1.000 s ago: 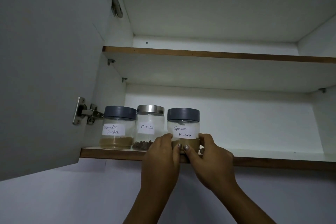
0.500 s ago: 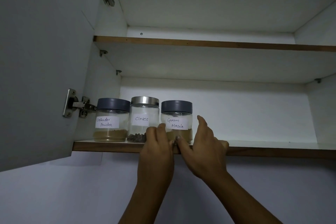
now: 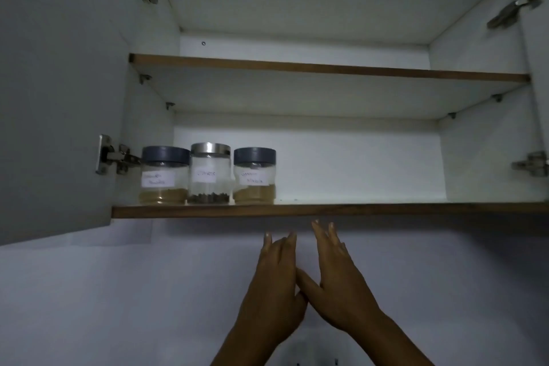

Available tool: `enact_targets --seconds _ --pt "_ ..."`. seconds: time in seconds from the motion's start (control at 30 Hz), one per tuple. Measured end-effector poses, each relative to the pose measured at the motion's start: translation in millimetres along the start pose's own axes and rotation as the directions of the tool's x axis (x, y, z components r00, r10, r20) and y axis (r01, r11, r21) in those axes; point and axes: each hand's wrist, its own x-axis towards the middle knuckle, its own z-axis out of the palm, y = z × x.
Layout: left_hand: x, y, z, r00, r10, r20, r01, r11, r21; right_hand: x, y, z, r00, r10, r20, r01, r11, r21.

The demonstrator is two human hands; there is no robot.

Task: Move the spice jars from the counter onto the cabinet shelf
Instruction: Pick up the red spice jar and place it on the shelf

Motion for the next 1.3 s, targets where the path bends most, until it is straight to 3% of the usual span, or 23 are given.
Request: enact_targets --seconds 0.13,0.3,0.43,0.6,0.83,1.0,1.3 --pt "-36.5 33.0 39.3 0.996 0.026 0.086 -0.021 0.997 -0.069 -65.7 29.5 -18.8 0.998 0.037 0.058 -0.032 0.996 -0.085" --pt "-108.8 85.8 110.6 0.96 0.051 0.275 0.013 0.974 -0.226 -179.1 73.6 -49.5 0.966 0.238 0.1 -0.225 0.966 -0.125" --pt "-162.6 131.3 166.2 0.854 0.102 0.511 0.043 0.963 -0.264 -283.3 110.7 -78.7 0.85 0.501 0.16 -0.47 0.861 -0.197" --pt "-204.7 181.8 229.5 0.741 0.137 0.657 0.091 0.95 -0.3 -380.4 165.9 -107.1 0.677 0.712 0.184 -0.65 0.697 -0.303" --pt "-246.8 255.6 325.0 0.574 -0.009 0.819 0.362 0.9 -0.244 -449.1 256.3 -138.2 0.613 0.729 0.303 -0.63 0.683 -0.369" --pt "-259.7 284.0 382.2 0.566 -0.133 0.814 0.527 0.818 -0.232 -478.4 318.0 -141.8 0.581 0.715 0.389 -0.626 0.697 -0.348" --pt "-276.8 284.1 455.4 0.527 -0.37 0.765 0.695 0.705 -0.139 -490.9 380.6 -114.9 0.579 0.667 0.469 -0.656 0.722 -0.218"
